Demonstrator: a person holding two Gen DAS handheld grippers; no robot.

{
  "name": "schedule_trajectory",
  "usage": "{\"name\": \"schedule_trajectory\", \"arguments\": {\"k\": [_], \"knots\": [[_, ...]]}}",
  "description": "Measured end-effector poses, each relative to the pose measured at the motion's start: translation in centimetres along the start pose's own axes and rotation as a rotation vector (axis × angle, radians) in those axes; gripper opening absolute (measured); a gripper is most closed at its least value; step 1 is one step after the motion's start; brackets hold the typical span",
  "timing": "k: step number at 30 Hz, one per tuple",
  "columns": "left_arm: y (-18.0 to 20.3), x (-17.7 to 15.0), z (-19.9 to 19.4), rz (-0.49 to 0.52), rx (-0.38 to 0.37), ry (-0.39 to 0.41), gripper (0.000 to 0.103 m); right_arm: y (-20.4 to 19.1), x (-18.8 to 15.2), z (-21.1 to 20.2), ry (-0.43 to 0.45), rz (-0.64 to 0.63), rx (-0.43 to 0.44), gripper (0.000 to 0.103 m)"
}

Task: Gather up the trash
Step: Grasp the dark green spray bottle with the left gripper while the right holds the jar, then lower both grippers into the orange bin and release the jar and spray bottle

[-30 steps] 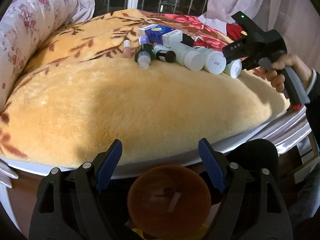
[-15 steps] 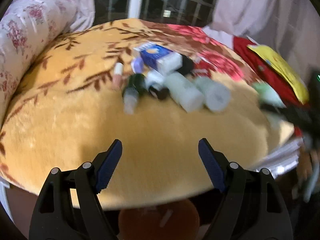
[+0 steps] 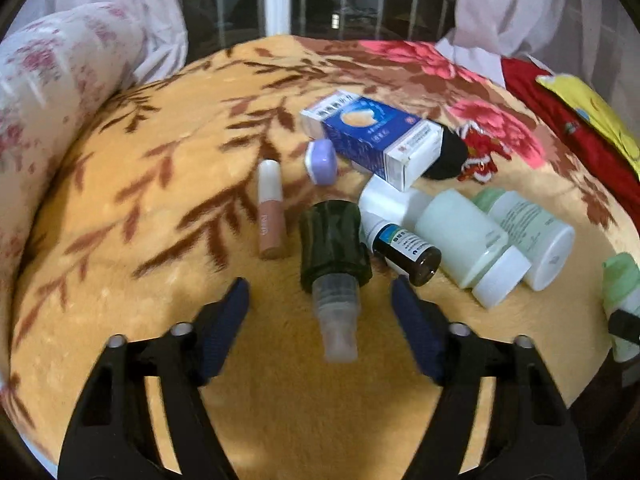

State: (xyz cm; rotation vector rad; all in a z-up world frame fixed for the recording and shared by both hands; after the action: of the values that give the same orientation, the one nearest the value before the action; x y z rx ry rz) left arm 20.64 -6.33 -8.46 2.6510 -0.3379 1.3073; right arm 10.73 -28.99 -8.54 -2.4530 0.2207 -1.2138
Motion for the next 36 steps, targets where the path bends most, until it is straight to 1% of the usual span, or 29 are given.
{"name": "schedule_trajectory", "arguments": {"k": [4, 7, 10, 11, 12, 13, 15, 18, 21, 24, 28, 32, 36], "knots": [[0.3, 0.6, 1.9, 0.012, -0.026, -0.017, 0.065, -0.1, 0.0, 0.4, 0.003, -0.009, -0.006, 0.047], [0.1, 1.0, 3.2, -0.033, -0.051, -0.047, 0.064, -0.2, 0.0, 0.5, 0.001, -0.011, -0.006, 0.047], [0.0, 1.2, 4.3, -0.046, -0.045, -0.072, 0.055, -0.2, 0.1, 0.6, 0.003, -0.012, -0.009, 0.047], [0.0, 1.2, 4.6, -0.044, -0.044, -0.073, 0.049, -0.2, 0.1, 0.6, 0.002, -0.015, -0.009, 0.047], [0.1, 1.2, 4.6, -0.043, -0.048, -0.070, 0.038, -0.2, 0.1, 0.7, 0.005, -0.020, -0.013, 0.047], [0.3, 1.2, 4.6, -0.042, -0.060, -0.067, 0.037, -0.2, 0.1, 0.7, 0.007, -0.022, -0.016, 0.047], [0.3, 1.2, 4.3, -0.043, -0.057, -0.050, 0.036, -0.4, 0.1, 0.7, 0.013, -0.030, -0.023, 0.047], [0.3, 1.2, 2.9, -0.059, -0.054, -0.001, 0.036, -0.8, 0.1, 0.5, 0.022, -0.038, -0.026, 0.047], [0.2, 0.9, 0.7, -0.090, -0.067, 0.035, 0.036, -1.6, 0.1, 0.0, 0.034, -0.055, -0.018, 0.047], [0.4, 0.3, -2.3, -0.110, -0.084, 0.070, 0.036, -2.9, -0.2, -0.3, 0.037, -0.081, -0.003, 0.047], [1.6, -0.6, -7.1, -0.089, -0.103, 0.123, 0.036, -4.7, -1.1, -0.8, 0.029, -0.093, 0.029, 0.047], [2.7, -2.4, -10.5, -0.077, -0.115, 0.136, 0.036, -6.7, -2.5, -1.7, 0.025, -0.112, 0.058, 0.047], [3.2, -4.9, -12.7, -0.087, -0.133, 0.112, 0.036, -8.2, -4.4, -3.1, 0.011, -0.129, 0.072, 0.047]]}}
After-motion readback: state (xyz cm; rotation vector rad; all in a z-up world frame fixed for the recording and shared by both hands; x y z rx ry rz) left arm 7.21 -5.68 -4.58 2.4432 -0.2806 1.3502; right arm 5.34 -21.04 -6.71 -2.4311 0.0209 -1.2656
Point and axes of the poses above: each gripper's, at about its wrist camera, not at the fingertips, and z roughly the way its jaws point, y to its right, x to its top, the point moved 7 cm from there along z, roughly the way its jaws point, and after that the axes turned 14 degrees about y, right-handed, at the moved point
